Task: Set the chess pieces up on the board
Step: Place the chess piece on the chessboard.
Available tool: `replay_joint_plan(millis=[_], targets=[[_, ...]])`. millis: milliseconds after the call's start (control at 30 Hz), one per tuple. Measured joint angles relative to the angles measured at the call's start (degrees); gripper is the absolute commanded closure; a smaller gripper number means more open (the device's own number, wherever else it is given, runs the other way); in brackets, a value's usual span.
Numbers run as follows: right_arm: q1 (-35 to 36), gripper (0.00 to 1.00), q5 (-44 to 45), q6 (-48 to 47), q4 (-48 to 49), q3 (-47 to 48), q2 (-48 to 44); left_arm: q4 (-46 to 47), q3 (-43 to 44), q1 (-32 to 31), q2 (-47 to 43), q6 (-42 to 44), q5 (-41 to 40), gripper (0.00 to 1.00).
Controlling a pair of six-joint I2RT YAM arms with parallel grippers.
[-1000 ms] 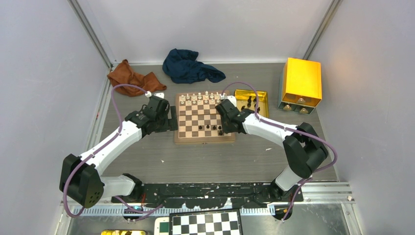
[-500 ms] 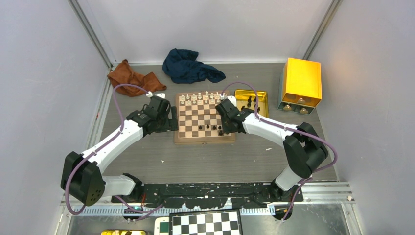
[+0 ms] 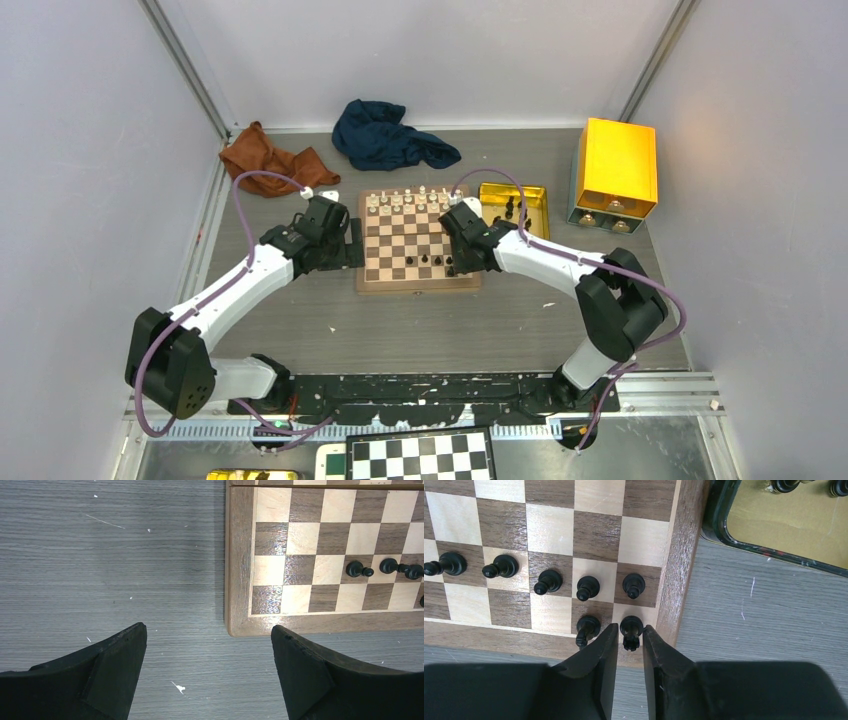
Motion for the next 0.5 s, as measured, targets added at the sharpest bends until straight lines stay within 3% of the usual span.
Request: replay_joint_plan(millis=[500], targets=[[0.00, 0.64, 0.04, -1.11, -3.04, 5.86, -0.13, 0.00, 0.00, 0.00, 0.00, 0.02, 0.00, 0.05]])
